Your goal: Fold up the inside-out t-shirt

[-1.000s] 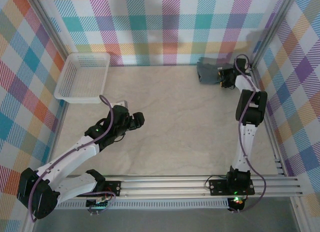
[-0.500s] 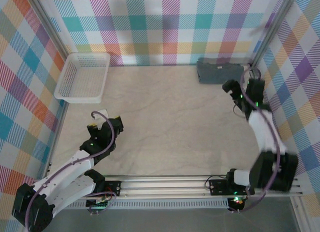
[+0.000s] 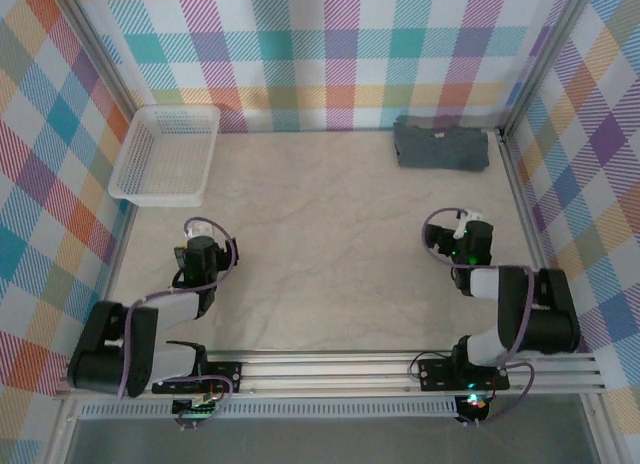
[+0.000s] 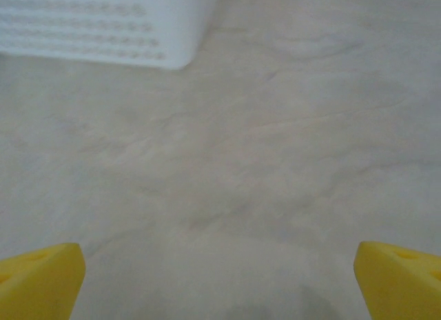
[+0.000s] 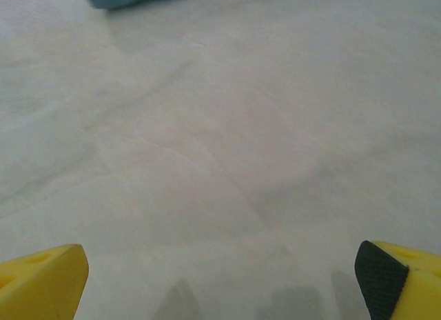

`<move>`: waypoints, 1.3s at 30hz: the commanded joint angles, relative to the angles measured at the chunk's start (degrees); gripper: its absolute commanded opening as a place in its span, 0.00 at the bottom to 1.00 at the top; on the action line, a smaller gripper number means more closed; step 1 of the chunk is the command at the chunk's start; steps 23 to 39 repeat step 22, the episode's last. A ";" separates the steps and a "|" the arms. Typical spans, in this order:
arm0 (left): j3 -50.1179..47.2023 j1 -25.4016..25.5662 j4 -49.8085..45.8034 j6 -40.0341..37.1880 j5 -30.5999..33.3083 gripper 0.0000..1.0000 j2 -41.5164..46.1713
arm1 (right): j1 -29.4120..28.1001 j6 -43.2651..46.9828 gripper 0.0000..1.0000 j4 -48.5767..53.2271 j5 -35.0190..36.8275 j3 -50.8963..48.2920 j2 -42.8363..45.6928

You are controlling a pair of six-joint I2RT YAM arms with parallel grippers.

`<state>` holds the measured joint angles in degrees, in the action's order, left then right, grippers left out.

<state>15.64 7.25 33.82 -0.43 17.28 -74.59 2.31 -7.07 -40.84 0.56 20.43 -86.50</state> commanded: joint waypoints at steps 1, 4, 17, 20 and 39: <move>3.27 -1.65 12.72 -2.42 -10.35 1.00 -4.88 | -1.21 4.96 1.00 -6.31 -2.66 2.97 -0.97; 2.78 -1.79 26.34 -2.45 -9.19 1.00 -16.58 | -1.34 5.24 1.00 -7.47 -2.86 2.56 -1.30; 8.16 -3.20 13.07 -0.47 -9.51 1.00 -15.01 | -1.73 6.65 1.00 -6.04 -4.81 3.52 -1.56; 8.11 -3.20 13.04 -0.49 -9.52 1.00 -15.03 | -1.83 6.71 1.00 -5.94 -4.73 3.43 -1.45; 8.10 -3.20 13.07 -0.48 -9.54 1.00 -14.97 | -1.83 7.06 1.00 -7.19 -5.83 2.65 -1.25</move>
